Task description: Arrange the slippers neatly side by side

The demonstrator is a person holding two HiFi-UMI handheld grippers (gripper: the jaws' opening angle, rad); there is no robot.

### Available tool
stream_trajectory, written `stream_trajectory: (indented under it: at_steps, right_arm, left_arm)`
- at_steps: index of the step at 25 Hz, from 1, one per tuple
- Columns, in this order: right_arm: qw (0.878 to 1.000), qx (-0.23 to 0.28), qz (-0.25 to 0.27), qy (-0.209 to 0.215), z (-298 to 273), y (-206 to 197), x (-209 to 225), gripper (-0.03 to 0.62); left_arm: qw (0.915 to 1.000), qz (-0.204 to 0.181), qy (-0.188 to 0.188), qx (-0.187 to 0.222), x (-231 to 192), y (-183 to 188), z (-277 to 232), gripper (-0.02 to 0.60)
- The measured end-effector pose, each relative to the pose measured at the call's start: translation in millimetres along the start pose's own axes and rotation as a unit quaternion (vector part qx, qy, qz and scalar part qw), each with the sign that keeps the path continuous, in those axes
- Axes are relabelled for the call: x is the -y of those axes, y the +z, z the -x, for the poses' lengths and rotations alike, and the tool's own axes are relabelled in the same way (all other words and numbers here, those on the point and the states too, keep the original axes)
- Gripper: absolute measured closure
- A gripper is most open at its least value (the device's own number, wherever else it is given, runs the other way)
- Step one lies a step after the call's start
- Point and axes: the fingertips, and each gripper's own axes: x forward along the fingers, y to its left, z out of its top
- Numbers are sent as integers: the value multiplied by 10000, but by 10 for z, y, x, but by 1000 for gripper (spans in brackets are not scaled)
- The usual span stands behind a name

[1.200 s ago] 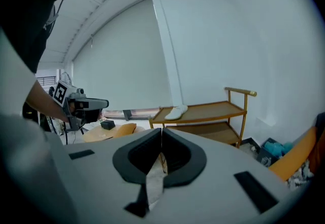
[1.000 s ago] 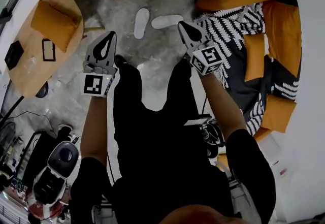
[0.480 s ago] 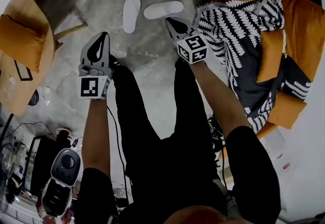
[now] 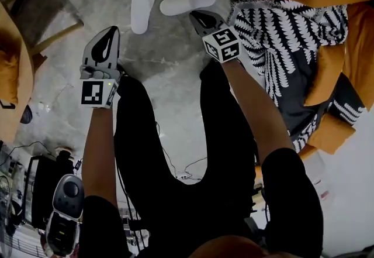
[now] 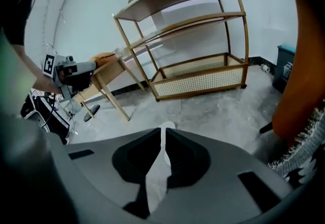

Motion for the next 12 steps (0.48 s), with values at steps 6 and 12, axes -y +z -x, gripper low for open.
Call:
stream_trajectory:
  at_steps: [6, 12]
  right_arm:
    - [9994, -327, 74, -107, -382, -421, 413, 559]
    - [9982, -499, -114, -297, -798, -764, 781, 485]
  left_arm:
    - [9997, 23, -182, -140, 25, -499, -339, 566]
    - [9991, 39, -328, -255, 15, -903, -597, 566]
